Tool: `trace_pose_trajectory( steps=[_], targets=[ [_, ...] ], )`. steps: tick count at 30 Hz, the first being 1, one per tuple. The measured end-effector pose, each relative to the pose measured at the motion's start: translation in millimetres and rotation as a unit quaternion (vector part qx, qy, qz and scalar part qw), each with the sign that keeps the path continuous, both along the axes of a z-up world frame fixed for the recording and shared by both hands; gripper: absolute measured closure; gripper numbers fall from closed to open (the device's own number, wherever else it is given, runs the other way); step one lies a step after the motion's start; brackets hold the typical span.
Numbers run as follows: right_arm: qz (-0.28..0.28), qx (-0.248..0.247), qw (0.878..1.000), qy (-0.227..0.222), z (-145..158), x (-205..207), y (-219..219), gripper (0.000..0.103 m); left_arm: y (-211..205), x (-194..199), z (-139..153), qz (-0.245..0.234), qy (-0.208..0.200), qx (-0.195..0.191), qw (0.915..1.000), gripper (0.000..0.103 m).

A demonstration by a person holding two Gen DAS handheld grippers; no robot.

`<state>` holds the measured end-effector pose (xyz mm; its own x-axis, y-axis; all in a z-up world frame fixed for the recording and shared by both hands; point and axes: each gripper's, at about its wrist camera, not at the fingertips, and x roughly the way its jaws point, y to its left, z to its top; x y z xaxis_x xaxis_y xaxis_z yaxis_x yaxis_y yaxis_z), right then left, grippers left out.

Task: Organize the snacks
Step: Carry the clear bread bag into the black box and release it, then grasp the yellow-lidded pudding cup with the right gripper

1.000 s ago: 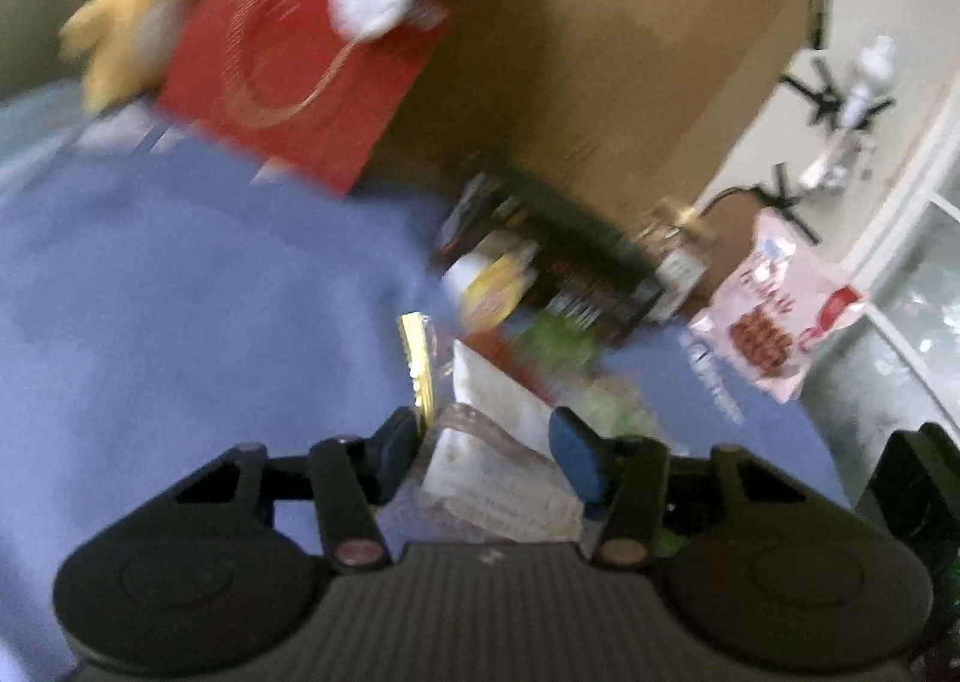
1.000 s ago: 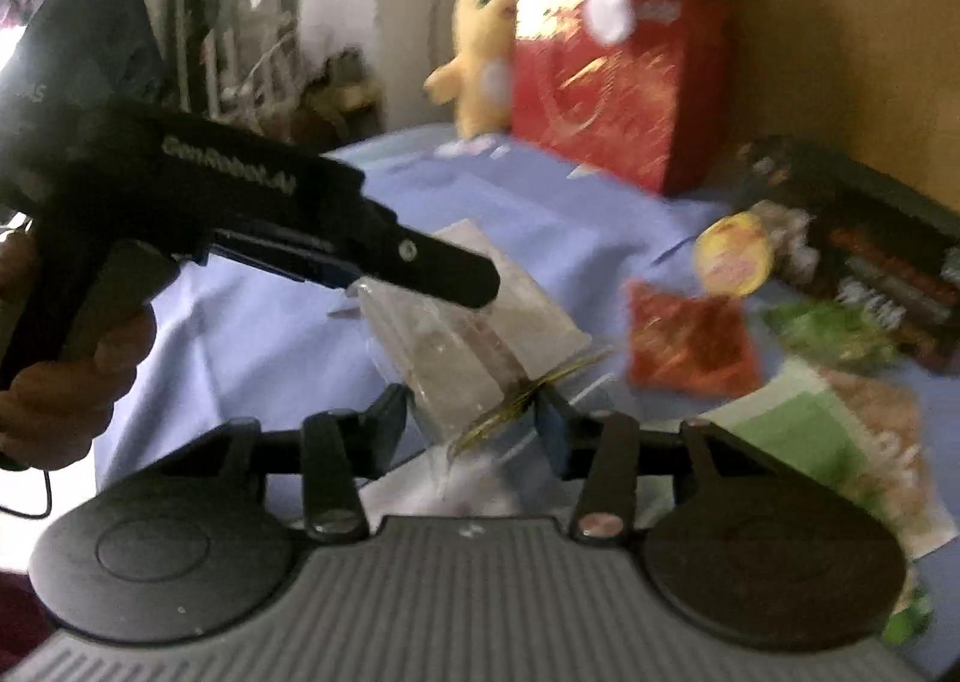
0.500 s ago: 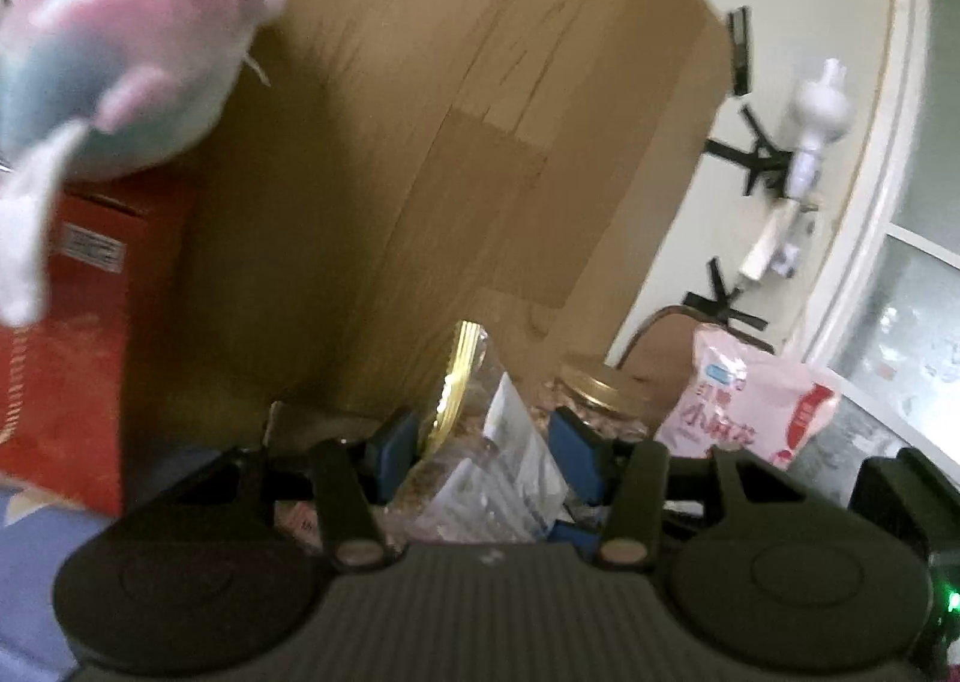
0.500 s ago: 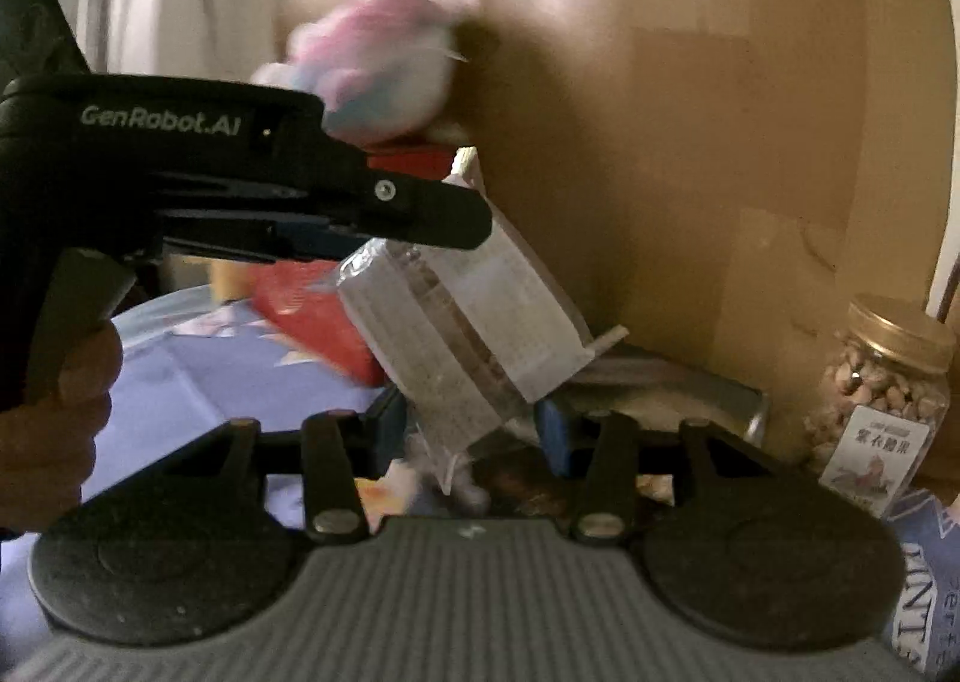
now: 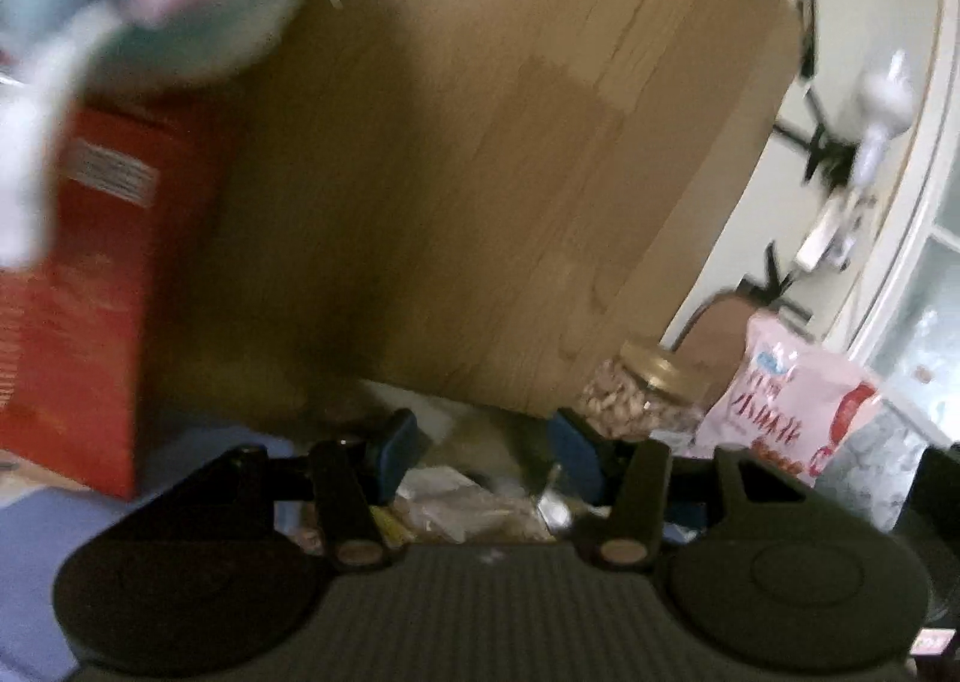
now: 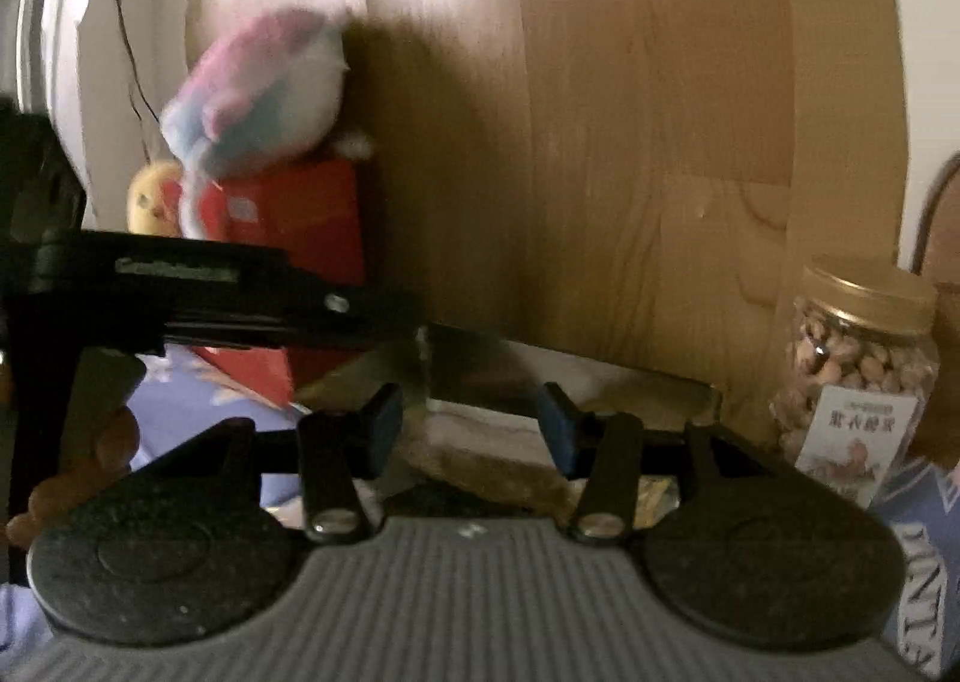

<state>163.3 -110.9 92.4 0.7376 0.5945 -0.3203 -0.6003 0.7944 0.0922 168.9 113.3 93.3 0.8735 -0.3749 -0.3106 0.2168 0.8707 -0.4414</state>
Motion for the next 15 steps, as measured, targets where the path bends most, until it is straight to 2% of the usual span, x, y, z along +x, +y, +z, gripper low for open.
trace_pose_trajectory(
  steps=[2,5,8,9,11,12,14,15],
  targets=[
    [0.037,0.001,0.999,0.018,-5,-13,11,0.05,18,-27,-2,0.025,-0.002,-0.015,0.9996,0.052],
    [0.089,-0.043,0.993,0.066,-24,-21,44,0.049,45,-66,-20,0.064,0.029,-0.049,0.9964,0.052],
    [0.096,-0.077,0.986,0.109,-41,-6,78,0.043,56,-103,-46,0.097,0.06,-0.061,0.9916,0.052],
    [0.095,-0.079,0.984,0.13,-45,4,86,0.038,59,-113,-52,0.102,0.068,-0.064,0.9904,0.052],
    [0.092,-0.075,0.977,0.175,-53,24,99,0.035,61,-134,-60,0.109,0.077,-0.064,0.9889,0.052],
    [0.088,-0.075,0.976,0.184,-56,31,104,0.034,60,-143,-62,0.112,0.078,-0.057,0.989,0.052],
    [0.078,-0.085,0.973,0.202,-62,40,112,0.038,59,-161,-63,0.119,0.075,-0.037,0.9893,0.052],
    [0.072,-0.084,0.974,0.197,-62,39,113,0.052,60,-168,-63,0.122,0.071,-0.03,0.9895,0.052]
  ],
)
